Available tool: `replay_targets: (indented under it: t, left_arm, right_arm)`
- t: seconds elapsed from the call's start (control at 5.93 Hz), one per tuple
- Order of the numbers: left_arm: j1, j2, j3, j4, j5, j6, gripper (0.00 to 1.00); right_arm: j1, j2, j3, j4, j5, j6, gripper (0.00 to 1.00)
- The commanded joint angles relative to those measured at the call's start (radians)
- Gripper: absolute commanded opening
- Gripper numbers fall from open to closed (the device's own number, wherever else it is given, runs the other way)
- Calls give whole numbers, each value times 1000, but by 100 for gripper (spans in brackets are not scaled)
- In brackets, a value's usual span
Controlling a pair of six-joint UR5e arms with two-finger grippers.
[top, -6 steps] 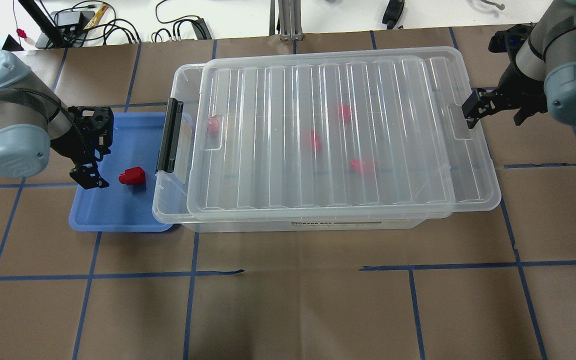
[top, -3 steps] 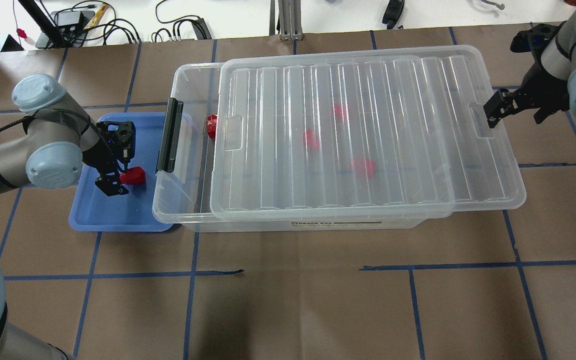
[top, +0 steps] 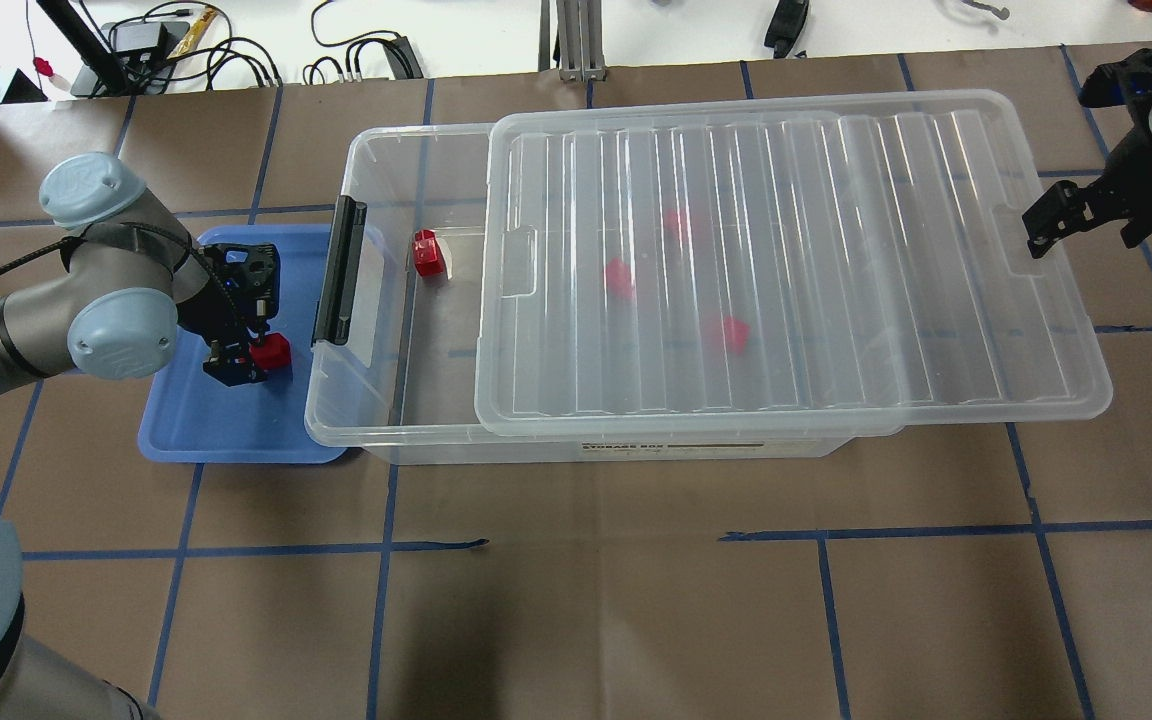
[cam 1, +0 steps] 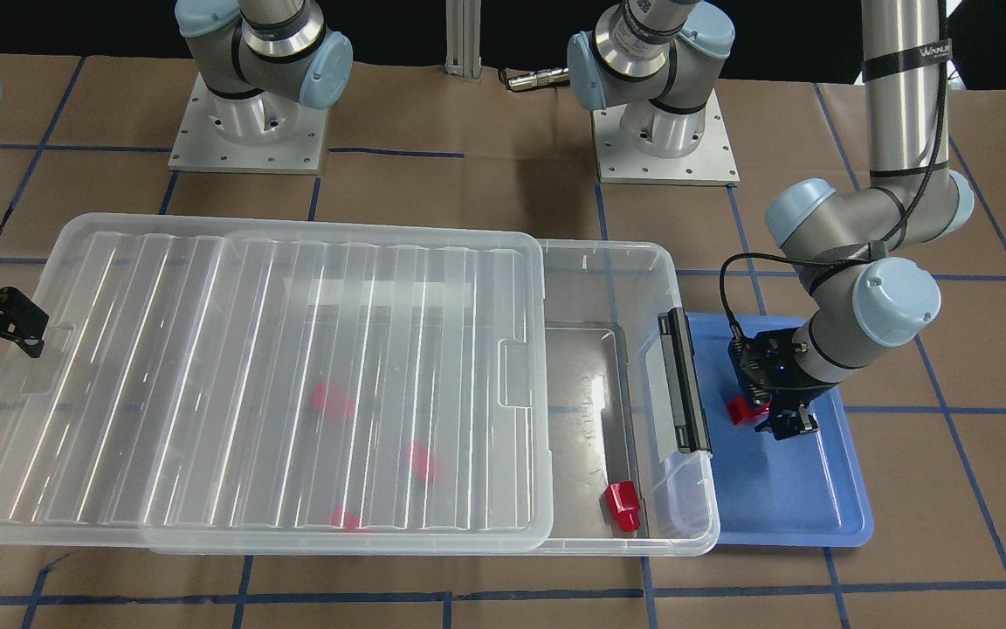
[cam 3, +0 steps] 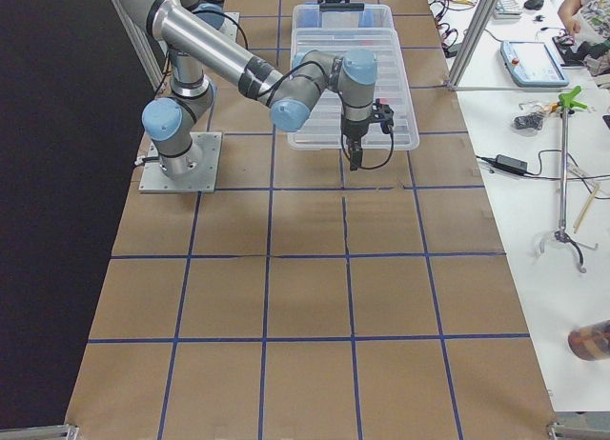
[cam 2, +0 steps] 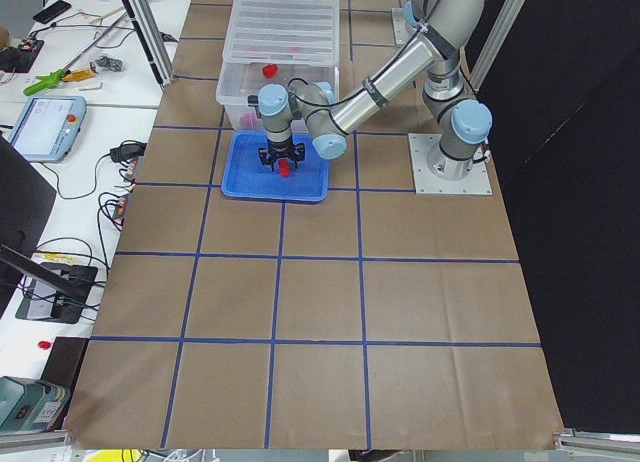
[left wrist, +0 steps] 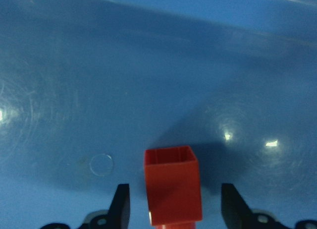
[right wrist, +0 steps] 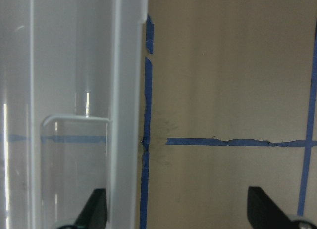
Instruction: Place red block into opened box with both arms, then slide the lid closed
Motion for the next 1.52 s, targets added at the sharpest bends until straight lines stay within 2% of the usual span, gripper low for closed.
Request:
replay_targets:
  t: [0.0,0.17,0.51,0.67,0.84,1.01,1.18,1.35]
  left_arm:
    - [-2,28,12,1,0,7,2]
    - [-11,71,13,-18,0,16,1]
    - [-45,230,42,-189,5,11,1]
    - [-88,273,99,-317,0,11,1]
    - [-196,304,172,-425,11,-7,1]
    - [-293,295,225,-473,5,-101,1]
    - [-383,288,233,-473,3,-160,1]
    - [-431,266,205,-449,-1,-200,1]
  right_arm:
    - [-55,7,-1,-7,0,-34,100]
    - [-62,9,-1,-17,-1,-43,100]
    - [-57,-19,-19,-7,-6,-5,100]
    - [-47,-38,-79,74,-15,63,100]
    - [-13,-52,-157,211,-13,132,100]
    - [57,-57,-255,354,-12,229,100]
    - [140,-69,-347,478,-1,337,100]
    - [226,-74,-387,530,12,428,100]
